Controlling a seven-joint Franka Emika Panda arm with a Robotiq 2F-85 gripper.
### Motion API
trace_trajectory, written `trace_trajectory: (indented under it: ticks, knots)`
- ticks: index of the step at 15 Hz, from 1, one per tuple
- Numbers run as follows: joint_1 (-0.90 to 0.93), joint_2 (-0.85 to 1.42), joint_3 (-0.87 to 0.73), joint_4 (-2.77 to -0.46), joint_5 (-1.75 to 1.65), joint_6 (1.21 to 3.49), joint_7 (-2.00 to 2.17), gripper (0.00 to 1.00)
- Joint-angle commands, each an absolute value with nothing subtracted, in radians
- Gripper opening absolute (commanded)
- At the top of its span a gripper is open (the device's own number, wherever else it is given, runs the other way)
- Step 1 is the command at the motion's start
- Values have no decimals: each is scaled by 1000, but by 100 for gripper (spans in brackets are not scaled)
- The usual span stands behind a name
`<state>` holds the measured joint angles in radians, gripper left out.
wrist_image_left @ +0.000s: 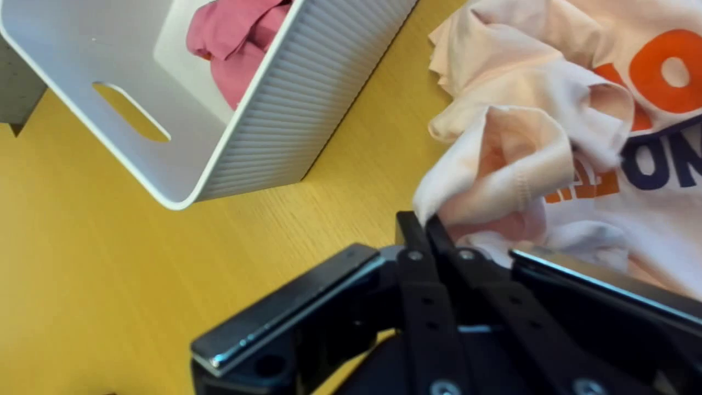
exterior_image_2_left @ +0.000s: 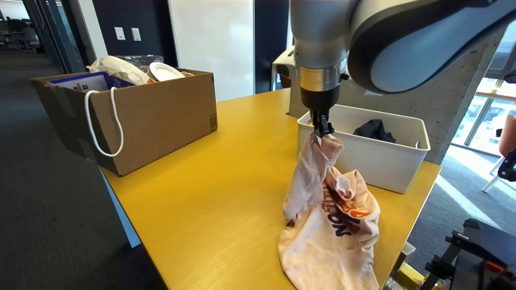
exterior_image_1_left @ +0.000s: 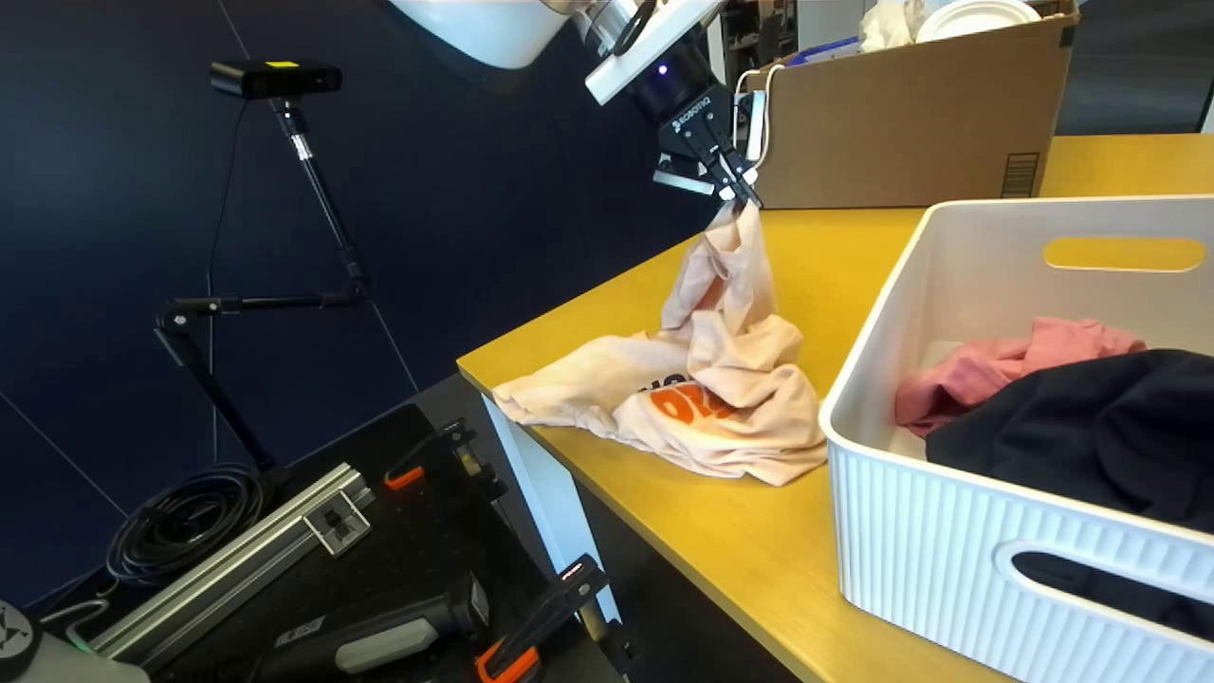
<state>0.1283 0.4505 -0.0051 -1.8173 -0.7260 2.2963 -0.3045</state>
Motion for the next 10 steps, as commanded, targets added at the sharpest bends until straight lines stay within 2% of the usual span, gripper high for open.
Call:
trace_trajectory:
  ticks: [1, 10]
  knots:
    - [118, 566, 2, -1661, -750, 2254, -381, 1]
    - [97, 713, -14, -1516, -831, 2306, -460, 1]
